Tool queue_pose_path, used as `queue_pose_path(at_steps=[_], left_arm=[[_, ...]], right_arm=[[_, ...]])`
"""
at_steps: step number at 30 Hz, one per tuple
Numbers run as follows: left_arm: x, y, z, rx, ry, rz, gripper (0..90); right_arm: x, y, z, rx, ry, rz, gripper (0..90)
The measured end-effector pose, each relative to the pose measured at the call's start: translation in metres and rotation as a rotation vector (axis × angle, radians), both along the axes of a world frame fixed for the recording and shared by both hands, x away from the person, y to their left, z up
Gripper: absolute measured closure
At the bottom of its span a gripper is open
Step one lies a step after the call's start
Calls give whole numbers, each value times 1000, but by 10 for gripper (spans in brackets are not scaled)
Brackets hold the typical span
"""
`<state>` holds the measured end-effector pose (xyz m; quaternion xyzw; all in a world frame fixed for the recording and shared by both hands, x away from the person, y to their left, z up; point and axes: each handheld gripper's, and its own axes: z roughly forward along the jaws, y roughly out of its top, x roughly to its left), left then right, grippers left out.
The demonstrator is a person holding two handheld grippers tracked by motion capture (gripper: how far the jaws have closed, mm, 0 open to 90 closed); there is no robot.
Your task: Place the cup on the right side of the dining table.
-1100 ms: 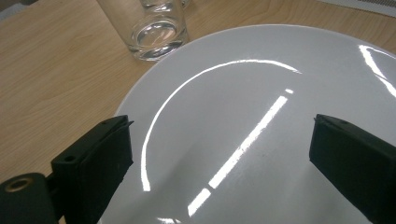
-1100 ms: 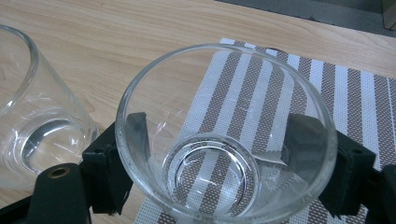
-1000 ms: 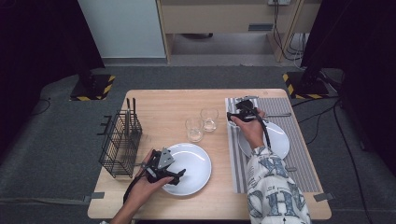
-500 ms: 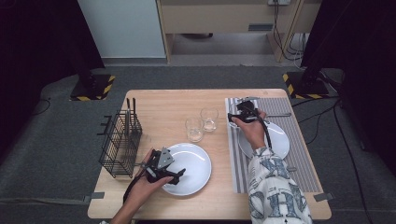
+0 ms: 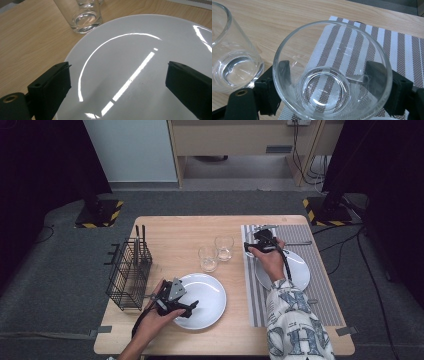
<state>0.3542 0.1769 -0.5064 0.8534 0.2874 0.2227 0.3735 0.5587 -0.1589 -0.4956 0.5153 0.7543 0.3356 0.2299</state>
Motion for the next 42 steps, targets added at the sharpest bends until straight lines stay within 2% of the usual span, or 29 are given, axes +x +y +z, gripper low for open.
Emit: queue_pose_path(at_steps=[6,13,18,20,25,28,30,35,38,42], left_arm=[[0,-1,0,4,0,-4,53],[1,2,0,0,-1,4,53],[0,1,0,5,-1,1,53],[1,1,0,4,0,1,53],[0,1,-1,10,-1,-1,53],[0,0,0,10,-4,-2,53],[0,-1,-1,13,-5,-3,53],[0,0,-1,17,-9,1,52],[-1,0,0,12,-11,3,52],[-3,-3,1,26,-20,-2,52]], right_arm=[[1,1,-1,7,11,-11,185],[2,3,-2,-7,9,-19,176],[2,2,-2,-11,33,-34,157],[1,2,-2,15,50,-36,139],[-2,-2,-1,20,65,-42,92],[-6,-5,0,36,68,-47,79],[-9,-7,1,43,89,-37,68],[-19,-13,3,57,75,-29,69],[-25,-16,2,65,83,-21,69],[-33,-17,6,67,76,-11,67]])
